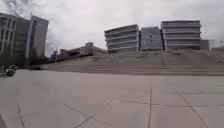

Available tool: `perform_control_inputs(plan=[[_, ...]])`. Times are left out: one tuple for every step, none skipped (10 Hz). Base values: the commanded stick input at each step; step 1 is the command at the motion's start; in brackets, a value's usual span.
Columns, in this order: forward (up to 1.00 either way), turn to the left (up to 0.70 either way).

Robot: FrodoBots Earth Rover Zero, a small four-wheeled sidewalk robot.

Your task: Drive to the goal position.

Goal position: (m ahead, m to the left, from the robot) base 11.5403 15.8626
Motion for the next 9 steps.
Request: perform_control_inputs(plan=[[0.7, 0.35], [0.7, 0.35], [0.7, 0.35], [0.7, 0.35], [0.7, 0.35], [0.7, 0.27], [0.7, 0.0], [0.7, 0.0], [0.7, 0.0]])
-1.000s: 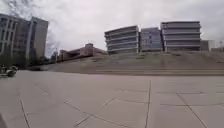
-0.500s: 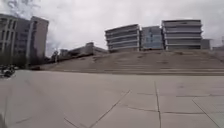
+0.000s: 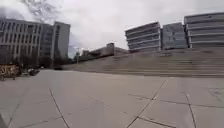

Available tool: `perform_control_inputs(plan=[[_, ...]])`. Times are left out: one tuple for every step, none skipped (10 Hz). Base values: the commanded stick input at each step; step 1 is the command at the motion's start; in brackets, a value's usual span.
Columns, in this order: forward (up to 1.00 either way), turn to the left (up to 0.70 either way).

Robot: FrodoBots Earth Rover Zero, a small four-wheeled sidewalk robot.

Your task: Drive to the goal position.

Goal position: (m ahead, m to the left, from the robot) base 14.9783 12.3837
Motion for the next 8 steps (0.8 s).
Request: perform_control_inputs(plan=[[0.7, 0.0], [0.7, 0.09], [0.7, 0.28], [0.7, 0.35], [0.7, 0.35], [0.7, 0.35], [0.7, 0.35], [0.7, 0.35]])
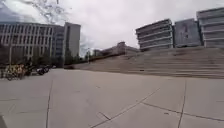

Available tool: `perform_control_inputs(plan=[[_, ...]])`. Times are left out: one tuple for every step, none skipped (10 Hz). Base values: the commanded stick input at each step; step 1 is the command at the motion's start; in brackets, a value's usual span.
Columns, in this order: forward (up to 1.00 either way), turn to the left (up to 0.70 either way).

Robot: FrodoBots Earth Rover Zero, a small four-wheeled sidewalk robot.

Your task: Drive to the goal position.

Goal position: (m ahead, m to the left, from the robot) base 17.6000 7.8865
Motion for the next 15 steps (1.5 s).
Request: perform_control_inputs(plan=[[0.7, 0.35], [0.7, 0.35], [0.7, 0.35], [0.7, 0.21], [0.7, 0.01], [0.7, 0.0], [0.7, 0.0], [0.7, 0.0], [0.7, 0.0], [0.7, 0.0], [0.7, 0.0], [0.7, 0.0], [0.7, 0.0], [0.7, 0.0], [0.7, 0.0]])
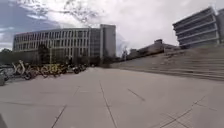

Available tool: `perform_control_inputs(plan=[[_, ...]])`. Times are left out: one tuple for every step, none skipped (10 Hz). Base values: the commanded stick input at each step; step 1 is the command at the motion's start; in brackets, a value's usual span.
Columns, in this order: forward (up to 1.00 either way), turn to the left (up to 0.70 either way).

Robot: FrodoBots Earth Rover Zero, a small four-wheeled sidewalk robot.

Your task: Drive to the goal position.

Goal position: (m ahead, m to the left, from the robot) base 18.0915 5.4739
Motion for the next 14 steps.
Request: perform_control_inputs(plan=[[0.7, -0.1], [0.7, -0.31], [0.7, -0.17], [0.7, -0.03], [0.7, 0.0], [0.7, 0.0], [0.7, 0.0], [0.7, 0.0], [0.7, 0.0], [0.7, 0.0], [0.7, 0.0], [0.7, 0.0], [0.7, 0.0], [0.7, 0.0]])
